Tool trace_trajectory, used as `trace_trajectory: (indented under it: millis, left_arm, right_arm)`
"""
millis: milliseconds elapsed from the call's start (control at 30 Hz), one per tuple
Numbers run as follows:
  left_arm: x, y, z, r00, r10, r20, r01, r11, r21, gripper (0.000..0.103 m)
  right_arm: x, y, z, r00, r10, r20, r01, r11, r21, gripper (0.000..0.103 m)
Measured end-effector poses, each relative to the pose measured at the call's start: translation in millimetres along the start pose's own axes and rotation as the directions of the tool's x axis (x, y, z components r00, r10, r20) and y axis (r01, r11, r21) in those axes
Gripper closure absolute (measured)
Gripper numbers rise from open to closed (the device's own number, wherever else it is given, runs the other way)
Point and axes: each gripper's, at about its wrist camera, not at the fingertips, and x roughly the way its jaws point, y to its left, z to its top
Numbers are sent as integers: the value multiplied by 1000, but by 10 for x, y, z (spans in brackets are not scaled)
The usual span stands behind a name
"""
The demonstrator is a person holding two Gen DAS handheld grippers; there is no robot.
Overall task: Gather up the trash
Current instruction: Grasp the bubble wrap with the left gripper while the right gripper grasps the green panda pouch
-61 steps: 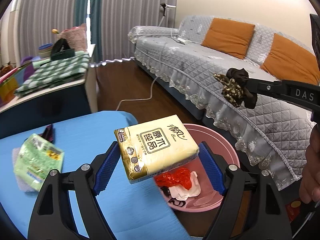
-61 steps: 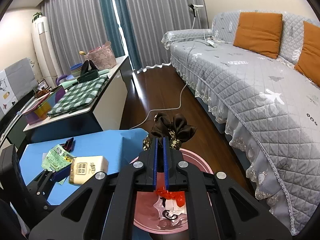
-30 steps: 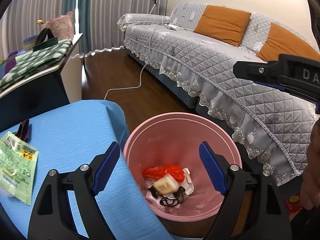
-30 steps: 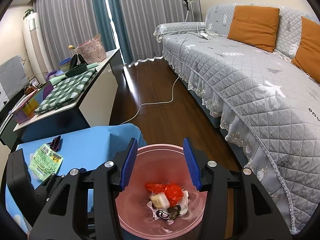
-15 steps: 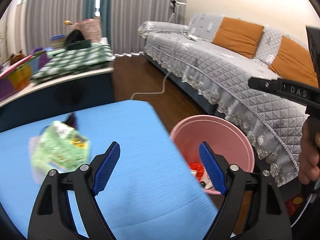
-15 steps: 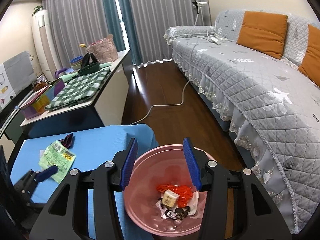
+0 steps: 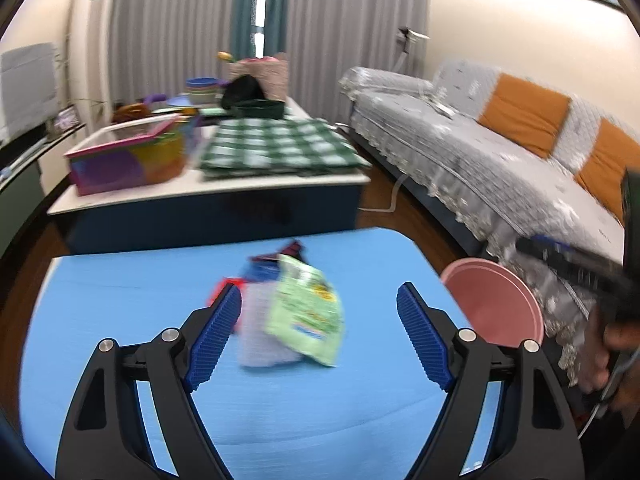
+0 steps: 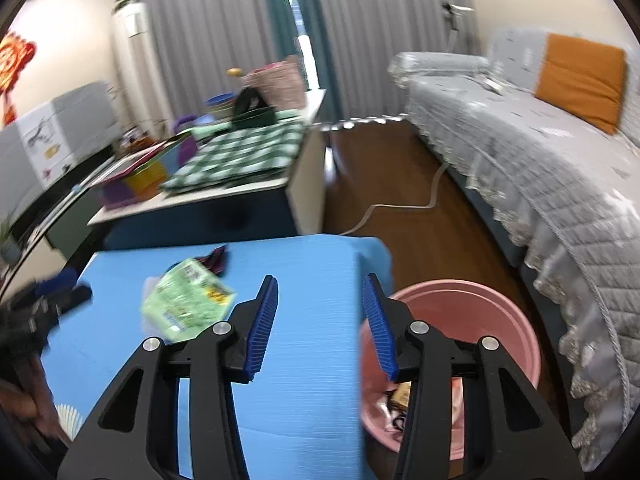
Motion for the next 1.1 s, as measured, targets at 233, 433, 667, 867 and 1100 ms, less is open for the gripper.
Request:
trace_trajectory:
  millis: [233, 433, 667, 867, 1100]
  left_arm:
    - [-50, 541, -172, 996, 88, 12, -87, 993, -76, 31]
    - [18, 885, -320, 993, 116, -20, -118, 977, -176, 34]
    - [40, 1053, -357, 993, 116, -22, -118, 973, -198, 34]
    - [120, 1101, -386, 994, 105, -34, -110, 974, -200, 34]
    - [252, 1091, -416, 995, 80, -55, -89, 976, -199, 34]
  right_arm:
    - [239, 689, -197, 997, 72, -37, -76, 987, -139, 64]
    - [546, 1152, -364, 988, 112, -106, -133, 968, -212, 66]
    - [934, 1541, -579, 971, 126, -205, -182, 941, -285, 66]
    - [1185, 1734, -762, 958, 94, -273, -189, 917, -351, 66]
    - [1302, 1794, -812, 962, 25, -273, -137, 906, -401, 76]
